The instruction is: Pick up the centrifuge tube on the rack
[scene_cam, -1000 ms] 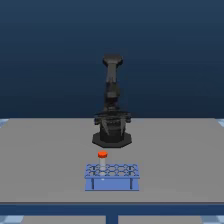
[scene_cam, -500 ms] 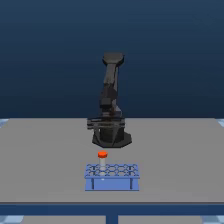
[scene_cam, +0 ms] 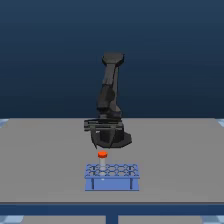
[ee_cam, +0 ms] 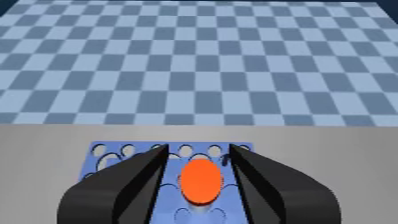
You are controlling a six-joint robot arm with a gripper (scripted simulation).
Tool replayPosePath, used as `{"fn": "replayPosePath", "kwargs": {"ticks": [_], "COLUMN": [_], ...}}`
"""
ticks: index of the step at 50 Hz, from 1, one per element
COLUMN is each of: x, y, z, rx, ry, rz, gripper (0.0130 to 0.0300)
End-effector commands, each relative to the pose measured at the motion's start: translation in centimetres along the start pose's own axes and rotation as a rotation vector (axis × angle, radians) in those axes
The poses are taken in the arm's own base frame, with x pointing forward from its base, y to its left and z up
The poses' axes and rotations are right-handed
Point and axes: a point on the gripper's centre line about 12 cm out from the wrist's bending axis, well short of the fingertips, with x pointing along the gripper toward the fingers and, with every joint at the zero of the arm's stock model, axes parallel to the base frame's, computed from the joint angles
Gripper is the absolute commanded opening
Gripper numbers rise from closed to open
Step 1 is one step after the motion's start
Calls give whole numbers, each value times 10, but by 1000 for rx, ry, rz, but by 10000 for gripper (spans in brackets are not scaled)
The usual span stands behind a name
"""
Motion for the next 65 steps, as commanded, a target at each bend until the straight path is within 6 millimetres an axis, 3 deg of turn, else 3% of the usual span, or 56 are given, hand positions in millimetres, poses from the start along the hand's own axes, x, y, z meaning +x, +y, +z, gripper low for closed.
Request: {"fn": "replayPosePath", "kwargs": {"ticks": [1,35,65], "x": [1,3,13], "y": [-2,-1,-1], "z": [0,-6,-23], "rx": [6,6,6], "ry": [5,1,2], "rz": [-6,-4,-4], "gripper": [300,300,300]}}
